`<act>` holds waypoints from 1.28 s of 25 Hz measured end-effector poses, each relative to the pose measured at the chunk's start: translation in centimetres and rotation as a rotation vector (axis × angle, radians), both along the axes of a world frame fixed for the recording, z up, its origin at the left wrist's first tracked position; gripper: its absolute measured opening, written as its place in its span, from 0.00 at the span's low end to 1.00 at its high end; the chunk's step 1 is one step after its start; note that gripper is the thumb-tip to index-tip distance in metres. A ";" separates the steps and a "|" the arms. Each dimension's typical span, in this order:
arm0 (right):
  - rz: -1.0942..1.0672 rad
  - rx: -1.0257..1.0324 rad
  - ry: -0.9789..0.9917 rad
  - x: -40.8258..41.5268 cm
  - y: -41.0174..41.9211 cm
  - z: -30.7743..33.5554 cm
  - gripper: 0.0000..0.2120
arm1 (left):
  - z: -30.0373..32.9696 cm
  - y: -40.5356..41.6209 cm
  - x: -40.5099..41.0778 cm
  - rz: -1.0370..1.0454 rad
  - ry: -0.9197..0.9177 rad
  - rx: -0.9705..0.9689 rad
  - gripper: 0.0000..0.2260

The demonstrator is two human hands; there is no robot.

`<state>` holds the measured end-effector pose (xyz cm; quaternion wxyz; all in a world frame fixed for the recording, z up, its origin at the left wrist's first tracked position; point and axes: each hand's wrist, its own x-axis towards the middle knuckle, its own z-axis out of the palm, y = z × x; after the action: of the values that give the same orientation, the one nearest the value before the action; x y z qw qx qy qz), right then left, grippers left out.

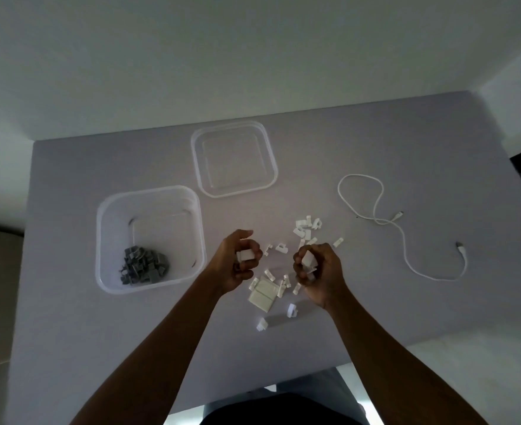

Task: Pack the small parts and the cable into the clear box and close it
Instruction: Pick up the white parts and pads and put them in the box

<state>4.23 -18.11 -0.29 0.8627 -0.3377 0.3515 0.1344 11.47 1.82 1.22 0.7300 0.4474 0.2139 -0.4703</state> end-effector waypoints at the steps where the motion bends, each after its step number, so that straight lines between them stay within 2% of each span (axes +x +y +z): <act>1: -0.011 -0.028 0.013 -0.2 -0.4 -0.3 0.15 | 0.0 -0.7 0.2 -0.056 -0.036 0.116 0.20; 3: -0.021 -0.178 0.110 -0.6 -1.0 -0.6 0.18 | -0.5 -2.2 0.5 -0.224 -0.222 0.423 0.24; 5: -0.055 -0.342 0.225 -1.3 -1.8 -1.1 0.14 | -1.8 -3.6 0.7 -0.400 -0.537 0.714 0.18; 7: -0.149 -0.484 0.255 -2.4 -2.9 -1.6 0.11 | -2.9 -5.1 0.8 -0.558 -0.829 0.886 0.15; 10: -0.204 -0.727 0.285 -4.3 -4.6 -3.0 0.08 | -4.1 -6.8 1.0 -0.809 -1.085 1.029 0.16; 12: -0.082 -0.986 0.291 -5.6 -5.4 -3.9 0.05 | -4.8 -7.5 1.0 -0.922 -1.164 1.079 0.15; 15: 0.158 -1.303 0.253 -6.7 -5.7 -4.6 0.07 | -5.8 -7.8 0.8 -0.990 -1.202 1.130 0.11; 18: 0.301 -1.402 0.212 -6.0 -5.0 -4.8 0.13 | -6.5 -8.0 0.4 -1.003 -1.191 1.122 0.12; 20: 0.403 -1.448 0.213 -4.9 -4.2 -5.0 0.16 | -6.3 -8.1 0.3 -0.945 -1.100 1.068 0.14; 23: 0.511 -1.495 0.267 -3.0 -3.4 -5.3 0.19 | -5.1 -8.0 0.0 -0.724 -0.875 0.855 0.14; 26: 0.557 -1.640 0.197 -2.3 -2.8 -5.9 0.16 | -2.6 -7.6 0.0 -0.523 -0.596 0.623 0.11; 28: 0.580 -1.695 0.171 -2.3 -2.7 -6.1 0.14 | -1.4 -6.9 0.3 -0.410 -0.392 0.534 0.10; 30: 0.576 -1.652 0.162 -1.9 -2.5 -6.2 0.14 | -0.4 -5.6 0.7 -0.319 -0.285 0.450 0.09; 32: 0.446 -1.463 0.150 -1.1 -2.0 -5.4 0.15 | 0.2 -3.9 1.1 -0.230 -0.285 0.338 0.07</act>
<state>3.14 -20.12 -5.70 0.3461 -0.8754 0.3320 0.0610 12.62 -2.13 1.43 0.6094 0.6463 0.1320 -0.4399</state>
